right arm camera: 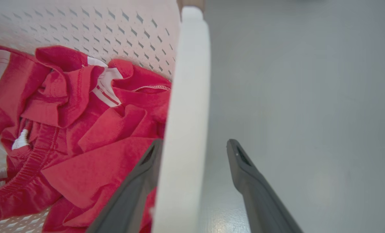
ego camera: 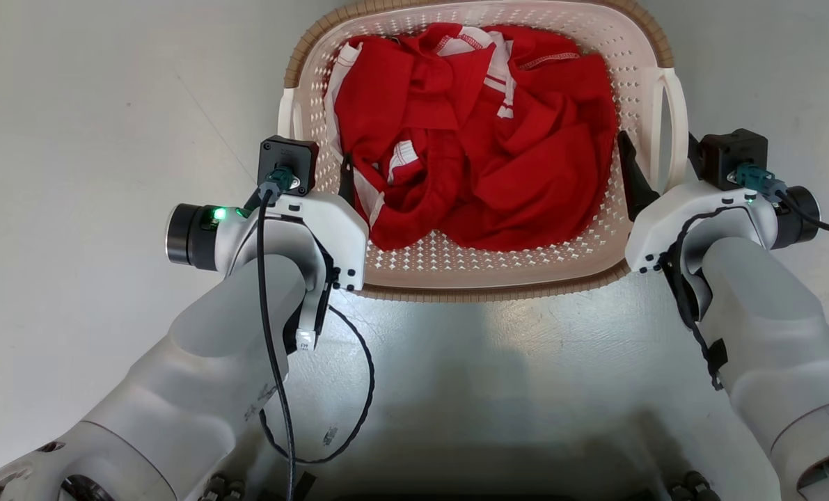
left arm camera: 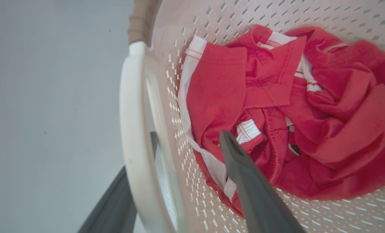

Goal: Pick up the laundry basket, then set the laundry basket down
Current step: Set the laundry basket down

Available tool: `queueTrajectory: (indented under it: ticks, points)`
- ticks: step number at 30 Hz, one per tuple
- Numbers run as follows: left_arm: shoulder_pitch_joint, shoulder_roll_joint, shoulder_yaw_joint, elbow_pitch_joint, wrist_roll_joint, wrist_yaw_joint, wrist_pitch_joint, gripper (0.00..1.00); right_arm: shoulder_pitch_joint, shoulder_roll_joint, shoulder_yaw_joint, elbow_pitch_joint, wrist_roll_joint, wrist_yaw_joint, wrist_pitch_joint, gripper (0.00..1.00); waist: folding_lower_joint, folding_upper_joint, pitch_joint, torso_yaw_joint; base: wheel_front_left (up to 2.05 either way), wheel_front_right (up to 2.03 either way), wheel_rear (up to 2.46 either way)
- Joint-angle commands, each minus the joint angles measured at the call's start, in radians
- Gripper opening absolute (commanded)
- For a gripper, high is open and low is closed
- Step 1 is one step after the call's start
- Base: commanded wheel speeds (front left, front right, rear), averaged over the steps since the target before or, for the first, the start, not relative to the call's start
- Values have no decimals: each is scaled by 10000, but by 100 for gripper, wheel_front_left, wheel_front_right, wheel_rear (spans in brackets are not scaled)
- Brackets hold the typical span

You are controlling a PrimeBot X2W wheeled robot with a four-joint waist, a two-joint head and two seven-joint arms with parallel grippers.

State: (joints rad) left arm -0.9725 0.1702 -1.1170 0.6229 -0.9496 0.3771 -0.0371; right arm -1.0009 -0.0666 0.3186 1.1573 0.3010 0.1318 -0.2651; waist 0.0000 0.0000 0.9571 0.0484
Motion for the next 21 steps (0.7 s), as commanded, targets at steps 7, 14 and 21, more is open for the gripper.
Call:
queueTrajectory:
  ticks: [7, 14, 21]
  points:
    - [323, -3, 126, 450, -119, -254, -198, 100, 822, 164, 495, -115, 218, -11, 33, 100, 0, 0, -472, 8, 0, 0, 0]
    - [388, -287, 158, 1293, -280, -613, -365, 100, 947, 164, 809, 3, 477, -11, 33, 100, 0, 0, -977, -36, 0, 0, 0]
    - [479, -566, 181, 2419, -446, -1189, -683, 100, 1130, 164, 1119, 151, 733, -11, 33, 100, 0, 0, -1647, -155, 0, 0, 0]
